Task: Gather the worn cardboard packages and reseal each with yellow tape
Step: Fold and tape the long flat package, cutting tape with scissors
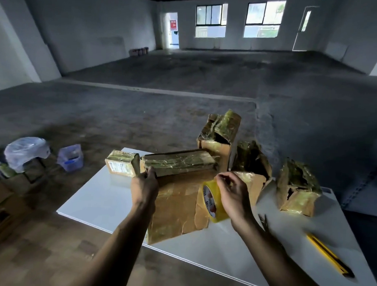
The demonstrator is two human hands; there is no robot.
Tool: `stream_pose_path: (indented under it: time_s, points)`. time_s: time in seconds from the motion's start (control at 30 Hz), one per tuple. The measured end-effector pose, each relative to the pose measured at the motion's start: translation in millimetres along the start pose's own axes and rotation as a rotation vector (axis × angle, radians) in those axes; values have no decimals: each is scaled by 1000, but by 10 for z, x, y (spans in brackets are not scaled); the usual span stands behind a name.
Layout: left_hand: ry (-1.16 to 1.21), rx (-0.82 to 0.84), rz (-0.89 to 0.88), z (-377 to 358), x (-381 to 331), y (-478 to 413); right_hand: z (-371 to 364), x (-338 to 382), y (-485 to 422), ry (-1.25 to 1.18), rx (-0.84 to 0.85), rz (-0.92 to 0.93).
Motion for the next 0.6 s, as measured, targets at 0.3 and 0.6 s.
stream_pose_path:
  time_s: [0.3, 0.6]
  points:
    - [135, -84, 97, 383, 281, -182, -483, 99, 124, 17, 96, -67]
    - [190, 23, 111, 348, 409, -331, -822, 165, 162, 76, 67, -73]
Point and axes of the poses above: each hand's wrist, its own y-axis away from the middle knuckle, its own z-axis out of the back of the hand, x = y × z, the point moved 4 cm from there along -y, towards the middle knuckle, and after that the axes turned 7 degrees about x, right-handed, at the moved point
